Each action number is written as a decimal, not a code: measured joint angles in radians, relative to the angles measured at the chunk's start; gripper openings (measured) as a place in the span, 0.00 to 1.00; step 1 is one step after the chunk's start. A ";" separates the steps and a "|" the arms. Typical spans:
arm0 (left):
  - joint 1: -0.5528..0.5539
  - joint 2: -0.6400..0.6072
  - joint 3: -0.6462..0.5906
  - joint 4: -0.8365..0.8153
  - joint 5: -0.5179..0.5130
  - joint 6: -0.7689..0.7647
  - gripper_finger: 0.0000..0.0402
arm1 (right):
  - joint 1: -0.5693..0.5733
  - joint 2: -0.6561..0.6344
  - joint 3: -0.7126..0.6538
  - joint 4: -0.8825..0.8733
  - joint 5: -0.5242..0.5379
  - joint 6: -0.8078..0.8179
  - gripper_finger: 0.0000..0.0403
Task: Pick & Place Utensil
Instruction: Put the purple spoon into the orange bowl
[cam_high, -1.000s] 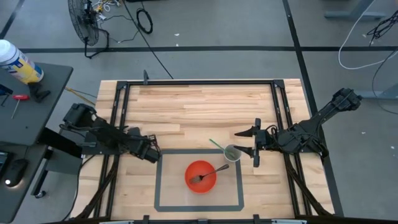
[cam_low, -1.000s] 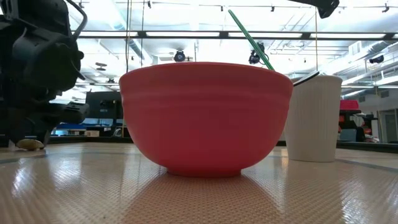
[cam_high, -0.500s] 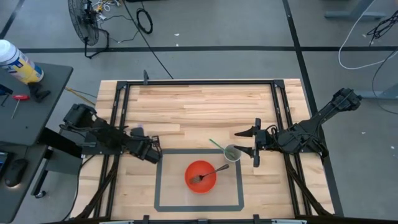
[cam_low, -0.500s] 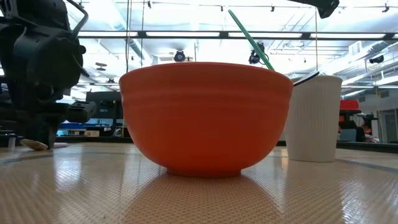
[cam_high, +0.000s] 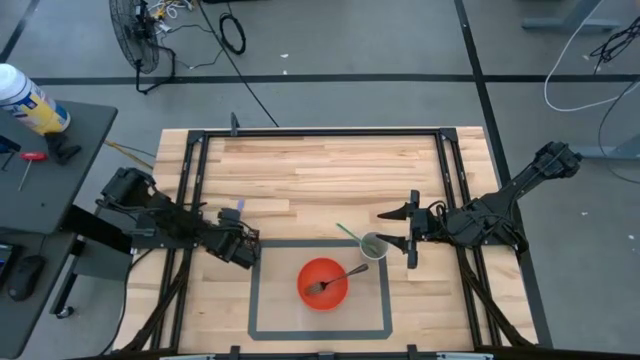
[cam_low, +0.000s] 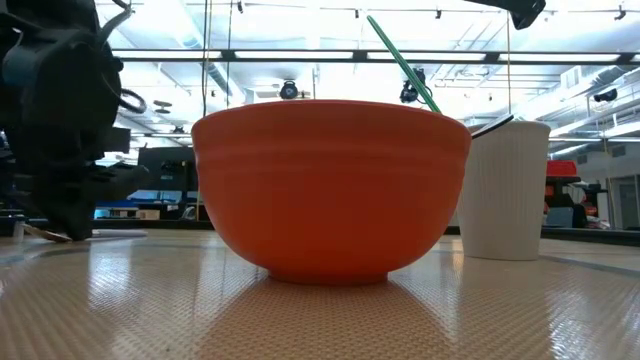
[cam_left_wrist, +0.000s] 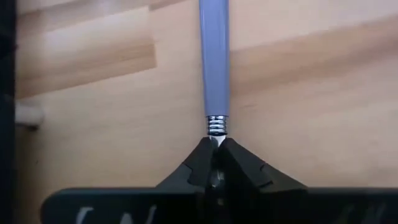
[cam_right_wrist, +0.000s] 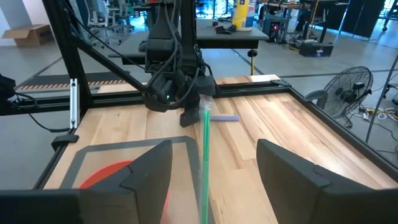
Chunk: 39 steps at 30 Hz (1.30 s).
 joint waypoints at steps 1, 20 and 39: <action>-0.001 0.000 0.008 0.002 0.005 0.032 0.09 | 0.000 0.000 0.000 0.000 0.000 0.000 0.59; -0.030 0.001 0.403 -0.025 -0.213 0.630 0.06 | 0.000 0.000 0.000 0.008 -0.001 0.027 0.59; -0.211 0.118 0.402 0.794 -0.380 1.201 0.07 | 0.000 0.000 0.000 0.012 0.000 0.026 0.59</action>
